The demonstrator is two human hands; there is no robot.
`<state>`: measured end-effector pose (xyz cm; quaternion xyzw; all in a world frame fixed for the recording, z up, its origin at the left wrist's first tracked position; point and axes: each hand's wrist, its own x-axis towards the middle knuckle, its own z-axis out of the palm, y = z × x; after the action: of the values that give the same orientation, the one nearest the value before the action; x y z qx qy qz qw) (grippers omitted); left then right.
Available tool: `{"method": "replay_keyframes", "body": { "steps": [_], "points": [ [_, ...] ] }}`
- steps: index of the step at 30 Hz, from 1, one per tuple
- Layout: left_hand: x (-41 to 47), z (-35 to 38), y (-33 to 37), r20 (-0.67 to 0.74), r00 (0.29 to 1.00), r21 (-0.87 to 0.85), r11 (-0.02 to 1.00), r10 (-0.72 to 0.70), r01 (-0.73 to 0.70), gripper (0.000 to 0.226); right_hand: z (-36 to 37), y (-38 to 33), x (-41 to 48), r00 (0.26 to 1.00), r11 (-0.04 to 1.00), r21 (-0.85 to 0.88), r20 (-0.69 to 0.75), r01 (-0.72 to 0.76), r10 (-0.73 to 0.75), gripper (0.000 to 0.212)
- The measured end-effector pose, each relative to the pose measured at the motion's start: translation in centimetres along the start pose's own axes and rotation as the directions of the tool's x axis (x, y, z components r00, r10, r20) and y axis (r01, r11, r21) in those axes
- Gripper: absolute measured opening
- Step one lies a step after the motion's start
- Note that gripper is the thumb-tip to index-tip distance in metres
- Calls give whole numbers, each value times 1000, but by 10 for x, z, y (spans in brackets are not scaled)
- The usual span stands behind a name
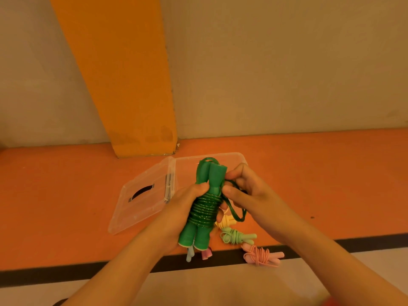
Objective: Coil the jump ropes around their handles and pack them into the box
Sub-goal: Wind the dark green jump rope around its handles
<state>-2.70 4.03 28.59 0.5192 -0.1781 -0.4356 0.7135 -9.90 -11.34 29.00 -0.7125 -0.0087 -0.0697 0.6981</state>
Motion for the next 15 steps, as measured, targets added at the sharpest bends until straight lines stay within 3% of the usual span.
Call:
{"method": "replay_keyframes", "body": {
  "steps": [5,11,15],
  "points": [
    [-4,4,2,-125,982,185,975,145,-121,37,2,1,0,1000,1000,21,-16,-20,20,12],
    [-2,0,1,-187,968,244,962,170,-122,16,5,4,4,988,997,47,-141,-55,61,15],
    [-2,3,-1,-146,981,206,974,131,-99,31,2,-1,6,986,993,85,-142,-80,92,16]
  ]
}}
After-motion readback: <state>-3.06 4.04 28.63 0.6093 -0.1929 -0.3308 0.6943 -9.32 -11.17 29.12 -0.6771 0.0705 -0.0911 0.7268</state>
